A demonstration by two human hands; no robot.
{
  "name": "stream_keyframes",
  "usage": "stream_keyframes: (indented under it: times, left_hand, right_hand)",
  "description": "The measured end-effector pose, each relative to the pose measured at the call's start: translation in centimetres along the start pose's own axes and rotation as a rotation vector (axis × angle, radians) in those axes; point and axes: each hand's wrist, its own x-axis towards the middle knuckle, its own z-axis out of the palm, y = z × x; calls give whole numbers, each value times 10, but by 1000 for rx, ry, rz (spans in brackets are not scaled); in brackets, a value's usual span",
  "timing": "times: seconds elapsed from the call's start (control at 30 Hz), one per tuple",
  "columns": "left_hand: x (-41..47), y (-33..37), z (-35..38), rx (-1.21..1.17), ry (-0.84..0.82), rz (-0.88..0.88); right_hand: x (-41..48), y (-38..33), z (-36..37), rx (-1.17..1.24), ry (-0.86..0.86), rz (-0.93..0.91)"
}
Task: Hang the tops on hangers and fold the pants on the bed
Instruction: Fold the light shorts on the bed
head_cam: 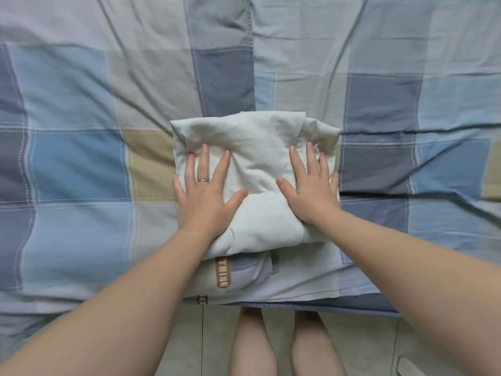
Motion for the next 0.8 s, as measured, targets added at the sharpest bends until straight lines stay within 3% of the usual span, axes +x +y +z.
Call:
stream_keyframes:
  times: [0.1,0.2,0.27,0.4,0.57,0.8]
  left_hand:
    - [-11,8,-14,-204,160,-179]
    - [-11,6,-28,-497,184,-475]
    - [-8,2,-32,-541,127,-524]
    - [4,-8,-36,-694,45,-544]
    - [12,-20,-45,-806,-103,-539]
    - [-14,-13,-57,-926,-235,-522]
  right_hand:
    - [-9,3,-16,228,162,16]
    - [-11,18,-30,537,283,215]
    - [-6,27,-36,797,177,308]
    - [6,35,-42,1012,-66,423]
    - [10,29,-44,1064,-414,473]
    - [-23,18,-54,1034,-284,431]
